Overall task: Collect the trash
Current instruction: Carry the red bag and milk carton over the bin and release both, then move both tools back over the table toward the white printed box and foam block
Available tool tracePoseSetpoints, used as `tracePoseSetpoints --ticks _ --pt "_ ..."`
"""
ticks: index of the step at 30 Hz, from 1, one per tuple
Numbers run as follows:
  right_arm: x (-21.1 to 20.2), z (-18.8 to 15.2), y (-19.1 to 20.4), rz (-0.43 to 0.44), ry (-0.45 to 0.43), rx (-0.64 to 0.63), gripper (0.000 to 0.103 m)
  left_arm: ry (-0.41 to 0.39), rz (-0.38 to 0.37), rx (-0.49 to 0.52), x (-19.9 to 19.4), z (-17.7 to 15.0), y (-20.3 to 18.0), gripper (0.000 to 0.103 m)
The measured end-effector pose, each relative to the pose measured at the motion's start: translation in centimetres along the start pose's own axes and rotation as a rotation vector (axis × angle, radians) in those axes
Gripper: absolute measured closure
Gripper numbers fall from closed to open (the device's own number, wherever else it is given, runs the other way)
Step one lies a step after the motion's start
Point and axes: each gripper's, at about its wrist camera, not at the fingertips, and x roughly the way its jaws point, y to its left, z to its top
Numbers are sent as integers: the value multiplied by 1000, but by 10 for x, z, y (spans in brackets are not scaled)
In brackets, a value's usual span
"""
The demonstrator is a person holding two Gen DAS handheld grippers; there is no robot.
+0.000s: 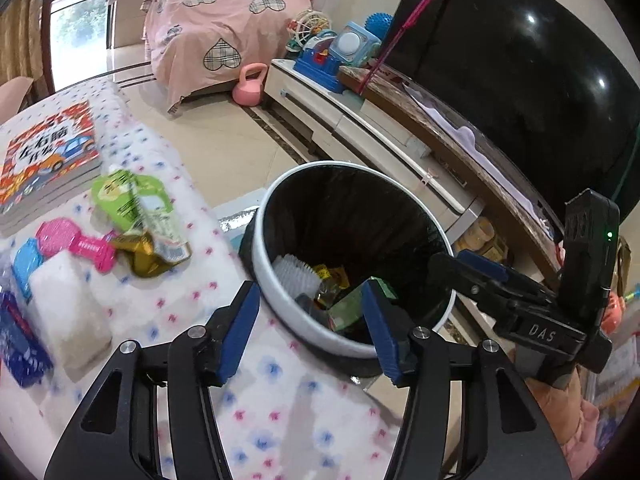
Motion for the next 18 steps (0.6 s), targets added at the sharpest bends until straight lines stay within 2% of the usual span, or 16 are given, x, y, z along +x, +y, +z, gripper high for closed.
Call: tracePoseSetpoints --ticks 7,18 --pt "-16 -12 9 14 -33 18 9 -9 17 -62 -23 -28 26 48" --pt "-22 -43 61 112 -45 13 9 -30 71 -154 -71 -78 77 48"
